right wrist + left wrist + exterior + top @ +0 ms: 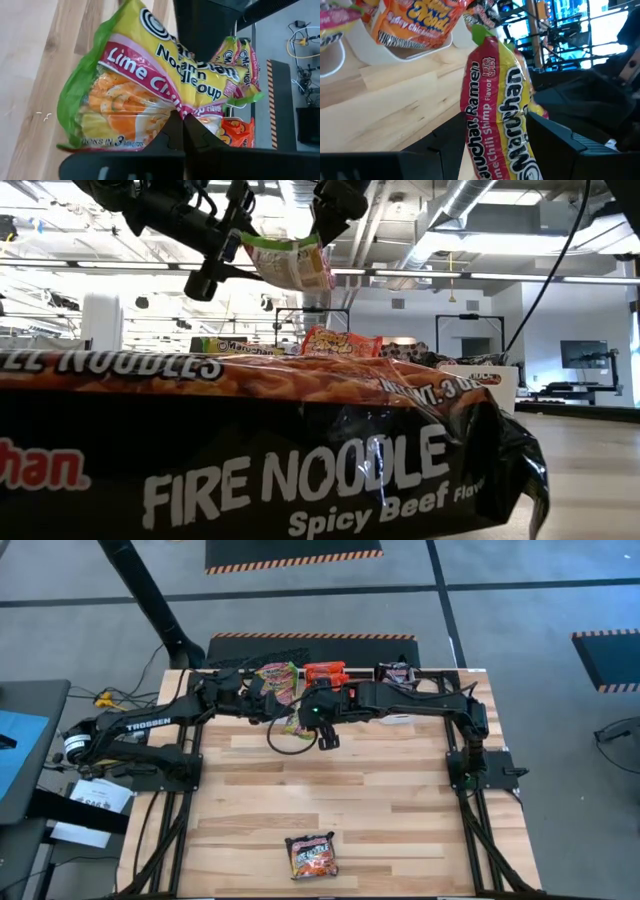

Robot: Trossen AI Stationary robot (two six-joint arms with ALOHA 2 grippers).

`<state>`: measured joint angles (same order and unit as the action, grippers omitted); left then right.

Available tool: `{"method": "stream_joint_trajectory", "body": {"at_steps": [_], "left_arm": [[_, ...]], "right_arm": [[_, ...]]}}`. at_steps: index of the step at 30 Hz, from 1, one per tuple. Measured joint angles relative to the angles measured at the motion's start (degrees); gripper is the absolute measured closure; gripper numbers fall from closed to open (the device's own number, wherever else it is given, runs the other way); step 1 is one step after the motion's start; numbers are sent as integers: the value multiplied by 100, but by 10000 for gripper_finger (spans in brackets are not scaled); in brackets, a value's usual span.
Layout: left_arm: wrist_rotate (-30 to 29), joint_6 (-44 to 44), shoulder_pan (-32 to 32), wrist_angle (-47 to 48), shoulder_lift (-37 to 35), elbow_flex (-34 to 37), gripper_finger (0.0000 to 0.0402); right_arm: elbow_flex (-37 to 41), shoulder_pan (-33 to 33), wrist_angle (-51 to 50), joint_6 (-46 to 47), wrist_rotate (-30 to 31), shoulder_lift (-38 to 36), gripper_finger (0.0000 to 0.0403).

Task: Sort Maruchan noodles
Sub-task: Put the green noodle pack into the left white bin

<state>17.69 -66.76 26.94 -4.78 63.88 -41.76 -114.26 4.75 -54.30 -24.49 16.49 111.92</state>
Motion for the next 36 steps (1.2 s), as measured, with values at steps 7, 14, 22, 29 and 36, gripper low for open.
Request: {"method": "stream_joint_trajectory", "body": {"at_steps": [7, 14, 22, 29, 36], "left_arm": [[60, -11, -2, 85, 0, 0, 210], [184, -13, -2, 99, 0, 0, 210], [193, -13, 0, 96, 0, 2, 210], [303, -151, 0, -215, -2, 4, 210], [462, -35, 0, -535, -2, 4, 216]], "right_arm": [[0, -107, -38, 44, 93, 0, 402], [0, -140, -106, 238, 197, -22, 402], [2, -166, 31, 350, 177, -22, 402], [4, -214, 183, 323, 161, -22, 402], [4, -214, 272, 321, 117, -24, 402]]}}
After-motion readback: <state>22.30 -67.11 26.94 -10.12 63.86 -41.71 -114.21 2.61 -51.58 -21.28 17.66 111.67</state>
